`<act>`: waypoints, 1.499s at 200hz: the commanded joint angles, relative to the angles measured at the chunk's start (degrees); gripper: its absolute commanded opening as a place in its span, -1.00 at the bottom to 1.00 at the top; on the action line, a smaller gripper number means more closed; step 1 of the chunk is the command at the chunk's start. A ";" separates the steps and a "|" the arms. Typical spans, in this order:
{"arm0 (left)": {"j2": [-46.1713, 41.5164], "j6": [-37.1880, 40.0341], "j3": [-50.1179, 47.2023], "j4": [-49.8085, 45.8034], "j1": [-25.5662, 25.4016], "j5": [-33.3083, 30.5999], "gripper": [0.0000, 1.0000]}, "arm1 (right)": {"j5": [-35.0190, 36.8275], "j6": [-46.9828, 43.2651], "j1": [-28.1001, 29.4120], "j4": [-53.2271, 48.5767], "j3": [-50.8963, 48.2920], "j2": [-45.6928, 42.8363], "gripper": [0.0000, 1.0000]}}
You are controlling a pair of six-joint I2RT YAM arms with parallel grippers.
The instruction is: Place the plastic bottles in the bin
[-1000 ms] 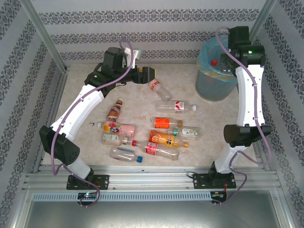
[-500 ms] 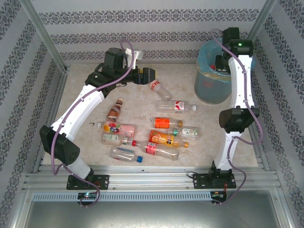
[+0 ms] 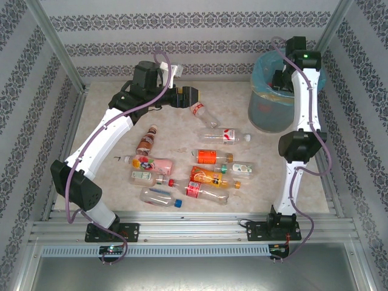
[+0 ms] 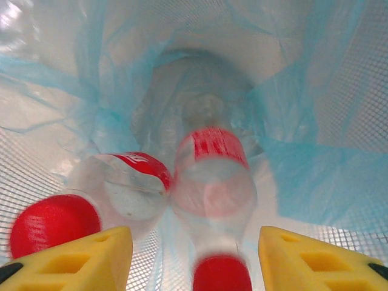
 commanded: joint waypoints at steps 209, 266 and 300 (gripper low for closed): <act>-2.61 12.79 -6.30 -34.98 7.96 -17.54 0.44 | -7.15 -2.84 34.24 54.55 -67.29 -56.70 0.03; 2.43 12.02 -15.44 -29.11 19.85 -14.91 0.41 | -10.89 -1.67 39.88 56.72 -73.11 -54.45 0.04; 4.75 11.07 -14.84 -27.27 19.81 -11.87 0.41 | -9.36 0.41 39.76 57.28 -73.85 -53.33 0.04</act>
